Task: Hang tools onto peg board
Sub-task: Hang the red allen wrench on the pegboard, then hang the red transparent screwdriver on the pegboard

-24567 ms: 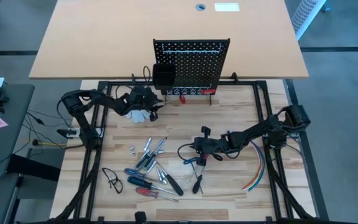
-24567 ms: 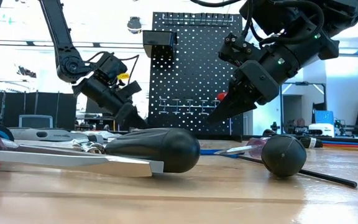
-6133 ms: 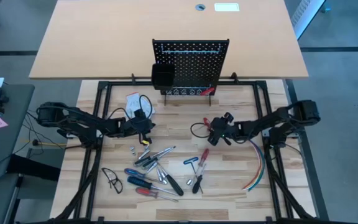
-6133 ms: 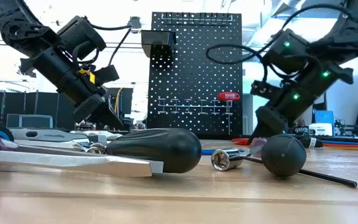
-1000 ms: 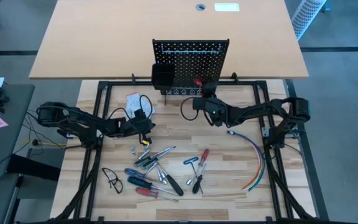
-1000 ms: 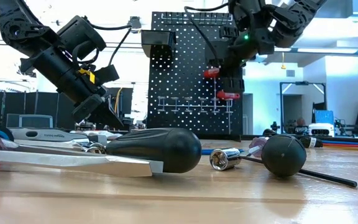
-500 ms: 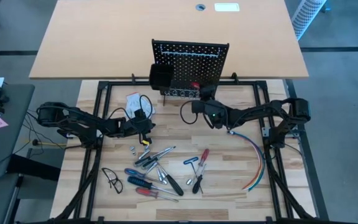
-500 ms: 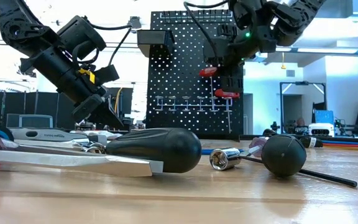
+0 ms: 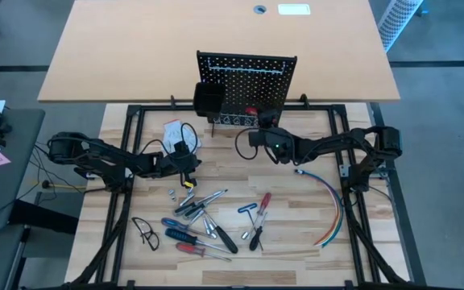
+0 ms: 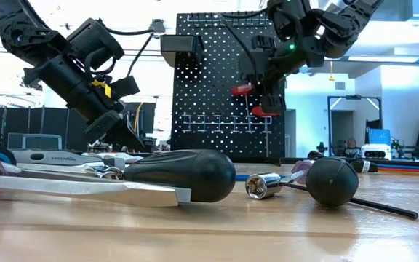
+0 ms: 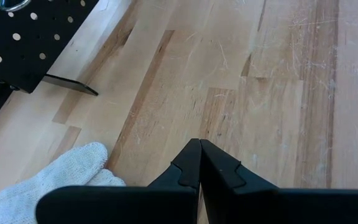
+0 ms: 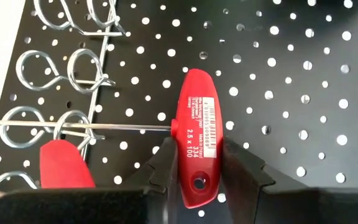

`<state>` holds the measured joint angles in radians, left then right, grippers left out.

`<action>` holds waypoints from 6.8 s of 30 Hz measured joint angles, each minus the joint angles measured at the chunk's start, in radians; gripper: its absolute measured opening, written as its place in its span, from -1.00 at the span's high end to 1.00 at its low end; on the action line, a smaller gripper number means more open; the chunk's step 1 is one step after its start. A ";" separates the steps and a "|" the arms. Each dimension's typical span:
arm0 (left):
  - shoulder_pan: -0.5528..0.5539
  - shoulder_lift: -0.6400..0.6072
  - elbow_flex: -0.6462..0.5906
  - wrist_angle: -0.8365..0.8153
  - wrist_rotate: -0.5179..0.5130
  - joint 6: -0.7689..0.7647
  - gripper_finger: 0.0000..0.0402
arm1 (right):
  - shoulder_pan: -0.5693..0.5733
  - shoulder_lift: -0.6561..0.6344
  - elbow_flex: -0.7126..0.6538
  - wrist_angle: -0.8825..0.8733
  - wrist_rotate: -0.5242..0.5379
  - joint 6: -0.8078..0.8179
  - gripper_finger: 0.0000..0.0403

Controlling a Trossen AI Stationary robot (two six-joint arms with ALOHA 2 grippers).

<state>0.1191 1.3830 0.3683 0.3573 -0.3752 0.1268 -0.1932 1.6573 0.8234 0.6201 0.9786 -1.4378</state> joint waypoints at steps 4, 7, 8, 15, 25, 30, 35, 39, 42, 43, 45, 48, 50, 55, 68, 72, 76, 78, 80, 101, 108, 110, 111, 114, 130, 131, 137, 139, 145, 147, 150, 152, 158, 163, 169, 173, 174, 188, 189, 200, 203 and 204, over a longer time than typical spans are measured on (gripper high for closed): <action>0.000 0.000 0.000 0.000 0.000 0.000 1.00 | 0.001 0.000 0.000 0.011 -0.015 -0.045 0.53; 0.000 0.000 0.000 0.000 0.000 0.000 1.00 | 0.005 0.000 0.000 0.018 -0.015 -0.089 0.53; 0.000 0.000 0.000 0.000 0.000 0.000 1.00 | 0.007 0.000 0.000 0.017 -0.015 -0.112 0.53; 0.000 0.000 0.000 0.000 0.000 0.000 1.00 | 0.014 0.000 0.000 0.017 -0.042 -0.185 0.53; 0.000 0.000 0.000 0.000 0.000 0.000 1.00 | 0.014 0.000 0.000 0.168 -0.070 -0.300 0.53; 0.000 0.000 0.000 0.000 0.000 0.000 1.00 | 0.000 0.000 0.000 0.158 -0.081 -0.294 0.53; 0.000 0.000 0.000 0.000 0.000 0.000 1.00 | -0.001 0.000 -0.016 0.146 -0.105 -0.268 0.53; 0.000 0.000 0.000 0.000 0.000 0.000 1.00 | -0.006 0.000 -0.061 0.156 -0.118 -0.269 0.53; 0.000 0.000 0.000 0.001 0.000 0.000 1.00 | -0.013 0.000 -0.091 0.205 -0.118 -0.269 0.53; 0.000 0.000 0.000 0.001 0.000 0.000 1.00 | -0.013 0.000 -0.099 0.224 -0.118 -0.269 0.53; 0.000 0.000 0.000 0.001 0.000 0.000 1.00 | -0.013 0.000 -0.114 0.262 -0.117 -0.271 0.53; 0.000 0.000 0.000 0.001 0.000 0.000 1.00 | -0.013 0.000 -0.127 0.282 -0.117 -0.272 0.53; 0.000 0.000 0.000 0.001 0.000 0.000 1.00 | -0.013 0.000 -0.132 0.281 -0.118 -0.271 0.53; 0.000 0.000 0.000 0.001 0.000 0.000 1.00 | -0.013 0.000 -0.137 0.266 -0.117 -0.210 0.48; 0.000 0.000 0.000 0.000 0.000 0.000 1.00 | -0.018 0.000 -0.137 0.233 -0.116 -0.158 -0.04; 0.000 0.000 0.000 0.000 0.000 0.000 1.00 | -0.006 0.000 -0.125 0.232 -0.098 -0.160 -0.16; 0.000 0.000 0.000 0.000 0.000 0.000 1.00 | 0.012 0.000 -0.091 0.234 -0.037 -0.182 -0.24; 0.000 0.000 0.000 0.000 0.000 0.000 1.00 | 0.023 -0.001 -0.074 0.235 0.011 -0.208 -0.24; 0.000 0.000 0.000 0.000 0.000 0.000 1.00 | 0.038 -0.001 -0.060 0.235 0.053 -0.217 -0.24; -0.006 0.000 0.000 0.010 0.022 -0.012 1.00 | 0.339 -0.416 -0.383 -0.304 -0.158 1.341 -0.23; -0.129 0.000 0.040 0.093 0.136 0.055 1.00 | 0.333 -0.348 -0.398 -0.135 -0.764 1.524 -0.23; -0.163 0.000 0.054 0.126 0.136 0.074 1.00 | 0.341 -0.290 -0.399 -0.055 -0.782 1.494 -0.23; -0.174 0.000 0.063 0.140 0.136 0.081 1.00 | 0.342 -0.258 -0.399 -0.006 -0.782 1.473 -0.23; -0.188 0.000 0.084 0.183 0.136 0.090 1.00 | 0.330 -0.155 -0.399 0.158 -0.782 1.404 -0.23; -0.135 0.000 0.134 0.332 0.134 0.227 1.00 | 0.150 0.082 -0.319 0.239 -0.796 1.233 -0.23; -0.136 0.000 0.134 0.312 0.135 0.201 1.00 | 0.152 0.082 -0.317 0.231 -0.797 1.244 -0.23; -0.178 0.000 0.134 0.172 0.134 -0.043 1.00 | 0.205 0.082 -0.317 0.222 -0.798 1.342 -0.23; -0.200 0.000 0.134 0.157 0.134 -0.099 1.00 | 0.240 0.069 -0.317 0.202 -0.798 1.380 -0.23; -0.259 0.000 0.134 0.181 0.115 -0.087 1.00 | 0.386 -0.125 -0.317 0.010 -0.665 1.351 -0.23; -0.264 0.000 0.134 0.185 0.103 -0.070 1.00 | 0.438 -0.219 -0.317 -0.087 -0.545 1.318 -0.23; -0.265 0.000 0.134 0.168 0.093 -0.064 1.00 | 0.501 -0.344 -0.317 -0.197 -0.375 1.282 -0.24; -0.265 0.000 0.134 0.151 0.093 -0.064 1.00 | 0.533 -0.410 -0.317 -0.237 -0.295 1.279 -0.24; -0.265 0.000 0.134 0.140 0.080 -0.063 1.00 | 0.554 -0.503 -0.317 -0.293 -0.246 1.280 -0.24; -0.265 0.000 0.134 0.140 0.078 -0.068 1.00 | 0.554 -0.511 -0.317 -0.357 -0.246 1.324 -0.24; -0.265 0.000 0.134 0.141 0.076 -0.071 1.00 | 0.552 -0.511 -0.318 -0.381 -0.246 1.364 -0.24; -0.265 0.000 0.134 0.141 0.075 -0.071 1.00 | 0.544 -0.492 -0.318 -0.381 -0.265 1.377 -0.24; -0.265 0.000 0.134 0.141 0.075 -0.071 1.00 | 0.544 -0.485 -0.318 -0.381 -0.286 1.377 -0.24; -0.265 0.000 0.134 0.142 0.074 -0.071 1.00 | 0.492 -0.316 -0.319 -0.297 -0.442 1.351 -0.24; -0.265 0.000 0.134 0.142 0.074 -0.071 1.00 | 0.487 -0.309 -0.319 -0.294 -0.445 1.351 -0.24; -0.265 0.000 0.134 0.141 0.074 -0.072 1.00 | 0.474 -0.302 -0.319 -0.275 -0.462 1.355 -0.24; -0.265 0.000 0.134 0.141 0.074 -0.075 1.00 | 0.474 -0.304 -0.319 -0.266 -0.462 1.351 -0.24; -0.265 0.000 0.134 0.141 0.074 -0.075 1.00 | 0.474 -0.304 -0.319 -0.267 -0.462 1.350 -0.24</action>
<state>-0.1455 1.3827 0.5018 0.4980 -0.3012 0.0517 0.2806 1.3529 0.5045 0.3531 0.5171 -0.0875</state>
